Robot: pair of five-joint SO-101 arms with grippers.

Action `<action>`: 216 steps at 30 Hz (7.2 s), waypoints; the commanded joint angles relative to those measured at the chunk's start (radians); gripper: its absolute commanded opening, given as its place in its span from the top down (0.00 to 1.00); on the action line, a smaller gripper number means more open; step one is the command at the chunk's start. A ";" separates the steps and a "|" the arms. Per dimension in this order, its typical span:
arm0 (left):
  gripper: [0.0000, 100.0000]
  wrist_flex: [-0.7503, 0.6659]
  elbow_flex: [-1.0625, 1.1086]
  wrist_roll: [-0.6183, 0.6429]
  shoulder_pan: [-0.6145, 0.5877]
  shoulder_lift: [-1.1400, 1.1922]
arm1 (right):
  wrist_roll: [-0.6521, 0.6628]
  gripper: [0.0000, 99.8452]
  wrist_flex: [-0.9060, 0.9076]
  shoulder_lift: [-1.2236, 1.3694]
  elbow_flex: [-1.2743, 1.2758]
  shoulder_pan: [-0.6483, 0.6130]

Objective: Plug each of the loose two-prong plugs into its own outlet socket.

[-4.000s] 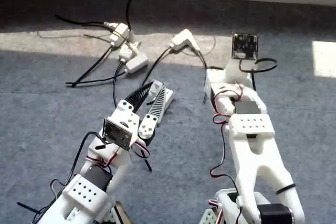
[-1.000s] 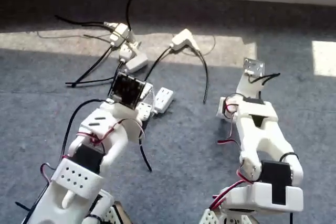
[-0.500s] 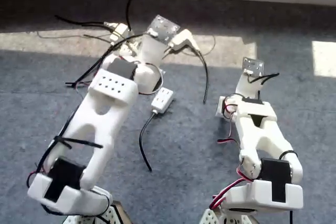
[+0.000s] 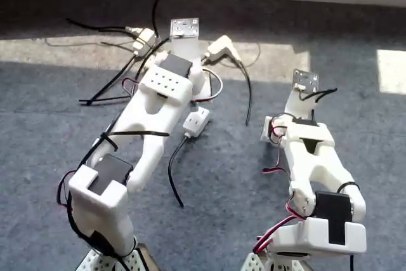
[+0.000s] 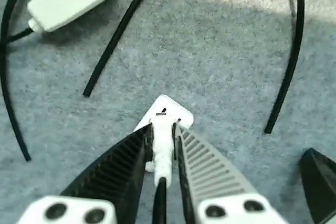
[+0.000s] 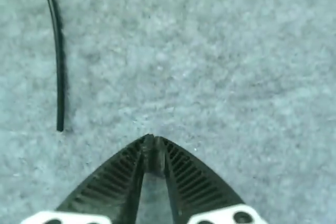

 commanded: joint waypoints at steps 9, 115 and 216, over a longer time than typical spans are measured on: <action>0.99 0.043 -0.047 0.646 0.024 -0.008 | -0.006 0.99 -0.031 -0.004 -0.001 -0.018; 0.99 -0.130 0.054 0.937 -0.044 0.108 | -0.005 0.99 -0.038 -0.002 -0.001 -0.028; 0.78 0.410 0.004 -1.674 -0.142 0.113 | -0.005 0.99 -0.065 -0.001 -0.002 -0.027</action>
